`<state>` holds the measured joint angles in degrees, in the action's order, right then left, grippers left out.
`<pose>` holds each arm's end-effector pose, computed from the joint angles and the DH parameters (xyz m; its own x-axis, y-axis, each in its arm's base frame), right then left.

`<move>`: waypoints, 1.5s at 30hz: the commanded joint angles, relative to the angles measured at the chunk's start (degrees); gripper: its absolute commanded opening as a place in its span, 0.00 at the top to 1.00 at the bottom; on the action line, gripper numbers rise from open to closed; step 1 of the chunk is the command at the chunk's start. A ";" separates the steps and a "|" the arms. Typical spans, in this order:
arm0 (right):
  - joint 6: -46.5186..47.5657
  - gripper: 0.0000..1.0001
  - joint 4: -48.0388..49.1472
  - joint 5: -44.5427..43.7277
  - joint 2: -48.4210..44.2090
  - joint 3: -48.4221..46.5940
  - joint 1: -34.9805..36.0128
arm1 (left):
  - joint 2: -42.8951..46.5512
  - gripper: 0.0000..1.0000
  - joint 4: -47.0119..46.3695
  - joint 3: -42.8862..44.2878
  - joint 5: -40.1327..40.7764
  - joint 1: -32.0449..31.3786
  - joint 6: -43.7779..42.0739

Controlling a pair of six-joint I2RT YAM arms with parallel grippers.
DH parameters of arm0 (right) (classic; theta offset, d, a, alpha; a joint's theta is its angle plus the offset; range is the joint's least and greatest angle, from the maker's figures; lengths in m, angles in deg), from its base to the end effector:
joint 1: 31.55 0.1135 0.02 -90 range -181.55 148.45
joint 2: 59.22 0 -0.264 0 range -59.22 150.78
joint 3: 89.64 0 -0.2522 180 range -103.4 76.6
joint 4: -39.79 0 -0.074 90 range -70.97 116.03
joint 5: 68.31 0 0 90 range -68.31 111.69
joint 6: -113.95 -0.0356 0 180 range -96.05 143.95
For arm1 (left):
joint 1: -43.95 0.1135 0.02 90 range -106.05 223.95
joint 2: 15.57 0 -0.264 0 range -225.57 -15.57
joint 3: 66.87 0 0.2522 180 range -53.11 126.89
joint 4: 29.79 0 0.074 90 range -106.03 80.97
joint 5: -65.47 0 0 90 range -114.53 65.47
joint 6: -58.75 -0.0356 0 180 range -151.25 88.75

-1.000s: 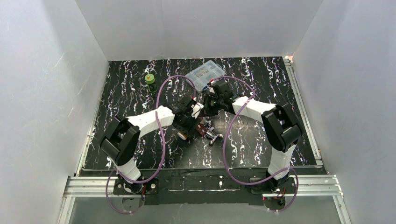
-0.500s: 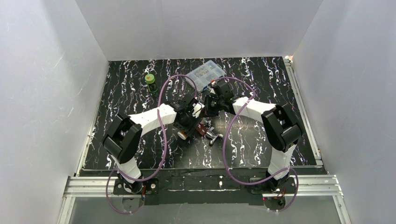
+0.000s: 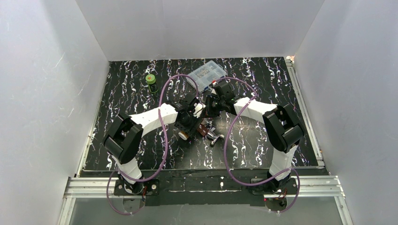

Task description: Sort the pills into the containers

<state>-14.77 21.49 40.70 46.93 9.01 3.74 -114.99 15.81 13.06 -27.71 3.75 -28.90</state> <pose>0.3206 0.2411 0.1877 -0.8982 0.0888 -0.4305 -0.2288 0.7418 0.6304 0.2638 -0.2255 0.1904 -0.7193 0.5543 -0.4188 0.6333 0.7709 -0.0675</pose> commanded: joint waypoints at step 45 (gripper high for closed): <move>-0.94 0.96 6.12 -4.50 -9.49 6.83 -1.74 | 3.30 1.00 1.86 2.18 -2.49 0.58 -0.04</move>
<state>-15.16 24.66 36.89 40.46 14.95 2.56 -114.79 16.38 14.03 -29.48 4.05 -28.49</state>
